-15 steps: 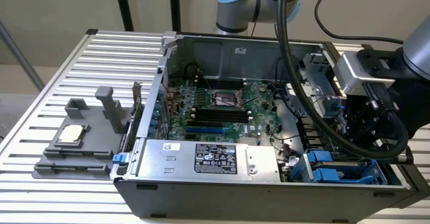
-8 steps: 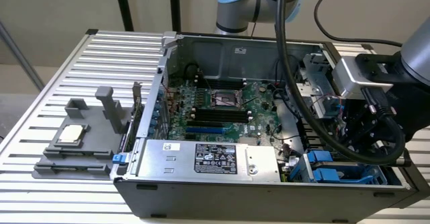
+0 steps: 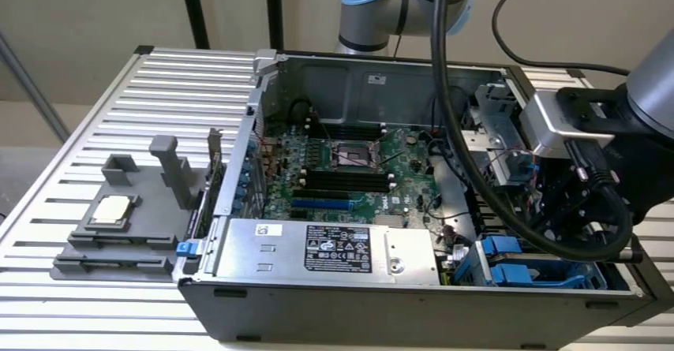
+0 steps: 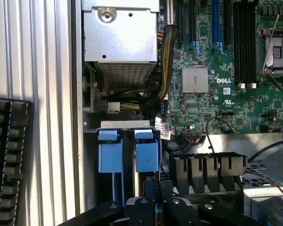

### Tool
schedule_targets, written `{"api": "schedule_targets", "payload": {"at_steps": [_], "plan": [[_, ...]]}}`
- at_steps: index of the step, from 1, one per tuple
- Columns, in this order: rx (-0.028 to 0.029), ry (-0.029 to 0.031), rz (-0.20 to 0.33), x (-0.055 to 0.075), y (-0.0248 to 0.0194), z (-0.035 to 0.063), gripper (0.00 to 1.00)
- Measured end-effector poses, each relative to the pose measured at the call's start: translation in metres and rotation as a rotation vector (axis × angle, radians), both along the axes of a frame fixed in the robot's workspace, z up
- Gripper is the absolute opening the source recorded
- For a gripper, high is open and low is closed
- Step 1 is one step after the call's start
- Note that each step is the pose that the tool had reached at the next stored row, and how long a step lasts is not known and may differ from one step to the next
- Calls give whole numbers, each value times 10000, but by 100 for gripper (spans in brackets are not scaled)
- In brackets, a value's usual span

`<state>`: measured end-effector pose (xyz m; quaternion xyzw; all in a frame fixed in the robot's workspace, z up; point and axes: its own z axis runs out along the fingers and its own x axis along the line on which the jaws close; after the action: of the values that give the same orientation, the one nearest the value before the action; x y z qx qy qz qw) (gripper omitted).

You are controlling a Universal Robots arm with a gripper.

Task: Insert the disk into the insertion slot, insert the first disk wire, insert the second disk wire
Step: 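Insert the second disk wire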

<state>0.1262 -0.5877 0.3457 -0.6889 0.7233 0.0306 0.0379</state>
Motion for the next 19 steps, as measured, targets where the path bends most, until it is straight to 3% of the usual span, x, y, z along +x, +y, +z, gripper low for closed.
{"api": "schedule_targets", "payload": {"at_steps": [19], "plan": [[3,0,4,21,-3,-69,16]]}}
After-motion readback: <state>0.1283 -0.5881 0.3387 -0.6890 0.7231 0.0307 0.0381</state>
